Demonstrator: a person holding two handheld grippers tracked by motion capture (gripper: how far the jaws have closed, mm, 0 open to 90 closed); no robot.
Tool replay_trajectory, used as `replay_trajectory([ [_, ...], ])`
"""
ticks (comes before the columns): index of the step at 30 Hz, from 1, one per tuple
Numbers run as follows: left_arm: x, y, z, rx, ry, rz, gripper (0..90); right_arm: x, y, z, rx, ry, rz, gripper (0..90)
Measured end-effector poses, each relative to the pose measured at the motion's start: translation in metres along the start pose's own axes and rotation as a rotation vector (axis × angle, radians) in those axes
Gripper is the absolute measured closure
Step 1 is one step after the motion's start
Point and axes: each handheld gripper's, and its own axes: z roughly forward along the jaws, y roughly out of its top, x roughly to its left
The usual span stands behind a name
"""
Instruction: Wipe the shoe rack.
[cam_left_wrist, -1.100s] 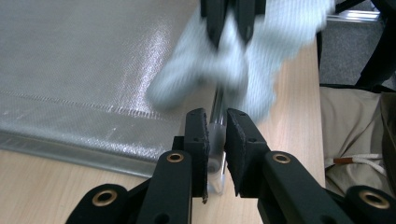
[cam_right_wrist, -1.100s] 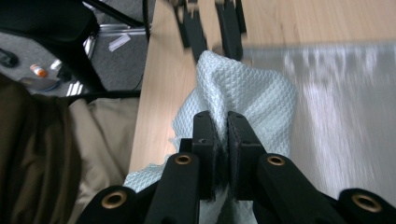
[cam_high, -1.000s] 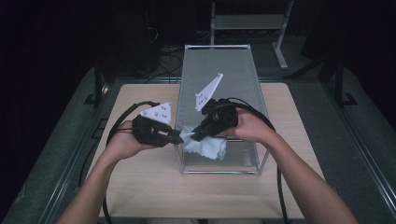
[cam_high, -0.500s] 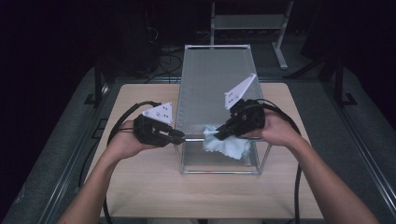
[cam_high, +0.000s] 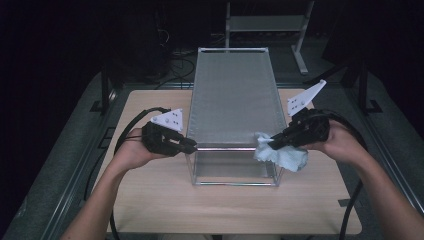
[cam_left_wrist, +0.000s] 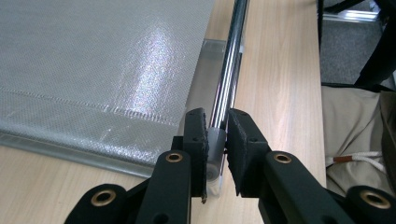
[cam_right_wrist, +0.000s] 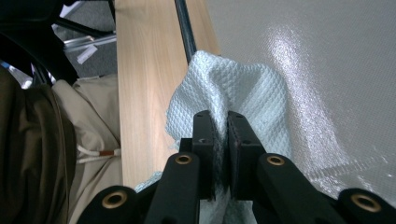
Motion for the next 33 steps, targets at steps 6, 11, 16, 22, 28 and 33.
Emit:
replay_trajectory([
  [6,0.002,-0.002,-0.001,-0.001,0.001,-0.006,77.6,0.003,0.023,0.024,-0.027,0.022,-0.052,82.5],
  [11,0.004,-0.004,-0.004,0.001,0.008,-0.004,77.6,0.002,0.03,0.029,-0.014,0.025,-0.063,82.5],
  [16,0.005,-0.004,-0.003,0.0,0.007,-0.003,77.6,0.002,0.027,0.025,-0.004,0.013,-0.055,82.5],
  [22,0.007,-0.007,-0.005,-0.002,0.003,-0.013,77.6,0.004,0.04,0.037,-0.007,0.025,-0.085,82.4],
  [28,0.007,-0.007,-0.005,-0.007,0.002,-0.012,77.6,-0.003,0.015,0.013,-0.005,0.014,-0.027,82.3],
  [33,0.007,-0.006,-0.004,-0.004,0.003,-0.015,77.6,0.003,0.023,0.021,-0.006,-0.001,-0.054,82.4],
])
